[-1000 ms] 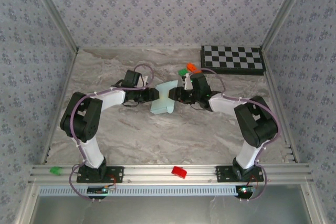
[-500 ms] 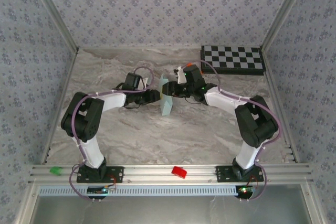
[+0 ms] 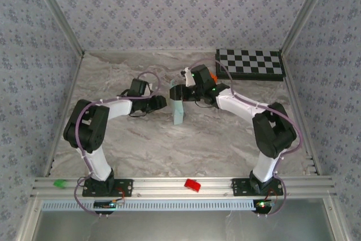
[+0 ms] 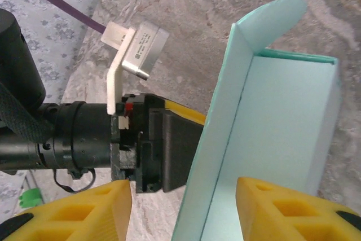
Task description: Fold the paper box
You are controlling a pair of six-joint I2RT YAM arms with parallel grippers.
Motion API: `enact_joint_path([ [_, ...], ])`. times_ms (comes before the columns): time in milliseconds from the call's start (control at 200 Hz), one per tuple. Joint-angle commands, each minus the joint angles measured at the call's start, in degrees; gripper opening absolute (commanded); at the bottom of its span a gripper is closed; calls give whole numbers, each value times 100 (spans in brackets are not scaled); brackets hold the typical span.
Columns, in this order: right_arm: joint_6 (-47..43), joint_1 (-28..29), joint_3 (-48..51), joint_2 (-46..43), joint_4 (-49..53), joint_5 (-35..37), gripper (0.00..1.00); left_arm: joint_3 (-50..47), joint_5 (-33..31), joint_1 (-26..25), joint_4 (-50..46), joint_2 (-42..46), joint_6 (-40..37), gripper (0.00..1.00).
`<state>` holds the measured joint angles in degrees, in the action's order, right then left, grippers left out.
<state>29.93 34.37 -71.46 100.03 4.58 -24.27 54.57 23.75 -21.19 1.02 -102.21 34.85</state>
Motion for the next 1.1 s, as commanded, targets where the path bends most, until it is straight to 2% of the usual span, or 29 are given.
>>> enact_joint_path([
  [0,-215,-60,-181,-387,430,569,54,454,-11,27,-234,-58,-221,52],
  [110,-167,-137,0,-571,408,912,54,771,195,45,-269,-328,-298,52],
  [290,95,-306,264,-618,510,1019,52,1324,570,19,-328,-794,-348,51],
  [520,539,-414,789,-436,75,652,50,1913,925,5,-453,-1242,-367,49],
  [695,843,-405,927,-240,-424,313,54,1988,941,1,-506,-1277,-382,49],
  [1094,1083,-390,704,357,-715,-69,54,2022,1065,2,-554,-1360,-400,49],
])
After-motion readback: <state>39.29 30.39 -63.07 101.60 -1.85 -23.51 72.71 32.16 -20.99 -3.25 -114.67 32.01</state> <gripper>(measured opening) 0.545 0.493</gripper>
